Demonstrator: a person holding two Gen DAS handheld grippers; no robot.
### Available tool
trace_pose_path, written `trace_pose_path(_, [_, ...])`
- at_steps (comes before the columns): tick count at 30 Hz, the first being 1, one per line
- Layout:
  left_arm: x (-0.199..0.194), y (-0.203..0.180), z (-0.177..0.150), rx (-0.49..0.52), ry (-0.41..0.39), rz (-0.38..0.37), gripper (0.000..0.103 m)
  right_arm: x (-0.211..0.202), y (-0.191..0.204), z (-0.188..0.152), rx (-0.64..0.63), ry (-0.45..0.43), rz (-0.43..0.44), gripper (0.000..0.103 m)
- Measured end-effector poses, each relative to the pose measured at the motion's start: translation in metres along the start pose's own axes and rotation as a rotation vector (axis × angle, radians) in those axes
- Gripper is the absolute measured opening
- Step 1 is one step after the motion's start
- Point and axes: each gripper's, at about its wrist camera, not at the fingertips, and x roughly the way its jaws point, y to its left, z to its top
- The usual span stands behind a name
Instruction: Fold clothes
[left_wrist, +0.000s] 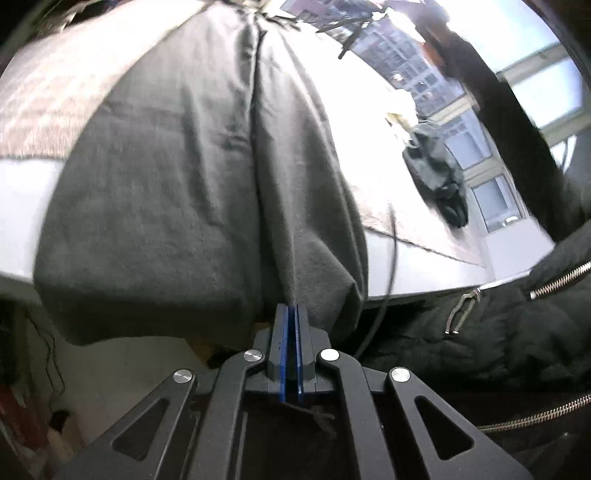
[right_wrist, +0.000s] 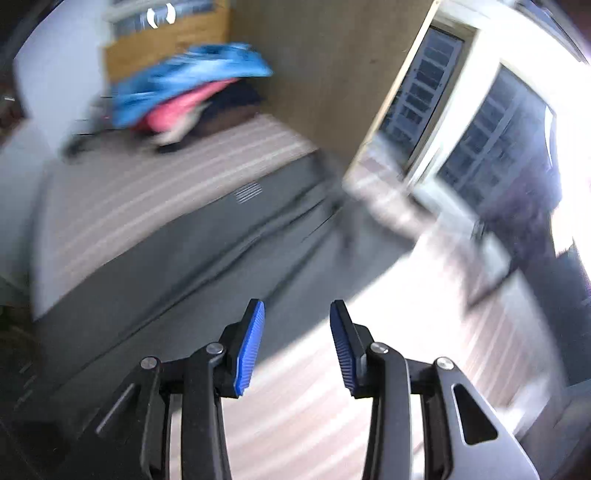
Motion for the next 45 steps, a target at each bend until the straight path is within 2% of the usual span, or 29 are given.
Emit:
trace_pose_path(1, [-0.002, 0.001, 0.000, 0.016, 0.002, -0.003, 0.002, -0.010, 0.016, -0.022, 0.024, 0.003, 0.040, 0.037])
trace_pose_path(4, [-0.005, 0.004, 0.000, 0.069, 0.018, -0.006, 0.002, -0.029, 0.096, -0.124, 0.147, 0.038, 0.214, 0.037])
trace_pose_path(6, [-0.006, 0.008, 0.001, 0.105, 0.038, 0.005, 0.002, -0.024, 0.135, -0.165, 0.243, 0.038, 0.261, 0.037])
trace_pose_path(7, [-0.005, 0.009, 0.003, 0.123, 0.046, 0.006, 0.002, -0.014, 0.159, -0.188, 0.307, 0.063, 0.276, 0.037])
trace_pose_path(8, [-0.005, 0.010, 0.004, 0.143, 0.054, 0.005, 0.002, -0.007, 0.177, -0.200, 0.316, 0.075, 0.252, 0.037])
trace_pose_path(10, [-0.002, 0.009, 0.006, 0.170, 0.071, 0.011, 0.002, 0.004, 0.198, -0.210, 0.315, 0.065, 0.207, 0.037])
trace_pose_path(13, [0.001, 0.006, 0.009, 0.206, 0.089, 0.014, 0.002, 0.016, 0.209, -0.213, 0.372, 0.033, 0.181, 0.037])
trace_pose_path(16, [0.000, 0.001, 0.011, 0.226, 0.090, 0.005, 0.002, 0.028, 0.219, -0.212, 0.354, 0.062, 0.112, 0.035])
trace_pose_path(17, [-0.001, -0.001, 0.011, 0.232, 0.087, 0.004, 0.002, 0.028, 0.221, -0.211, 0.344, 0.059, 0.098, 0.029])
trace_pose_path(19, [-0.002, -0.005, 0.013, 0.238, 0.081, 0.000, 0.002, 0.029, 0.221, -0.212, 0.348, 0.056, 0.099, 0.003])
trace_pose_path(22, [-0.008, -0.011, 0.015, 0.243, 0.067, -0.027, 0.002, 0.025, 0.215, -0.213, 0.399, 0.053, 0.157, 0.003])
trace_pose_path(24, [-0.017, -0.016, 0.014, 0.251, 0.043, -0.054, 0.003, 0.007, 0.204, -0.214, 0.438, 0.026, 0.202, 0.002])
trace_pose_path(26, [-0.010, -0.016, 0.012, 0.270, 0.055, -0.037, 0.003, -0.003, 0.191, -0.218, 0.482, 0.017, 0.221, 0.002])
trace_pose_path(29, [0.011, -0.005, 0.009, 0.259, 0.112, 0.010, 0.002, 0.006, 0.192, -0.221, 0.456, 0.069, 0.181, 0.003])
trace_pose_path(31, [0.019, -0.002, 0.006, 0.264, 0.142, 0.041, 0.001, 0.016, 0.195, -0.222, 0.465, 0.131, 0.213, 0.005])
trace_pose_path(33, [0.019, -0.003, 0.005, 0.268, 0.141, 0.039, 0.002, 0.016, 0.196, -0.223, 0.461, 0.173, 0.200, 0.011])
trace_pose_path(34, [0.019, -0.004, 0.004, 0.270, 0.139, 0.037, 0.002, 0.011, 0.193, -0.220, 0.454, 0.147, 0.176, 0.017])
trace_pose_path(35, [0.012, -0.003, 0.005, 0.266, 0.124, 0.046, 0.002, 0.007, 0.187, -0.214, 0.450, 0.106, 0.154, 0.025])
trace_pose_path(37, [-0.002, 0.001, 0.009, 0.256, 0.088, 0.068, 0.002, 0.013, 0.172, -0.199, 0.462, 0.083, 0.119, 0.033])
trace_pose_path(40, [-0.023, 0.007, 0.014, 0.242, 0.034, 0.101, 0.008, 0.023, 0.150, -0.177, 0.481, 0.052, 0.070, 0.033])
trace_pose_path(42, [-0.042, 0.028, 0.020, 0.161, -0.015, 0.153, 0.012, 0.038, 0.143, -0.173, 0.507, 0.075, 0.089, 0.033])
trace_pose_path(45, [-0.060, 0.061, 0.023, 0.051, -0.040, 0.240, 0.020, 0.055, 0.138, -0.166, 0.543, 0.104, 0.121, 0.033])
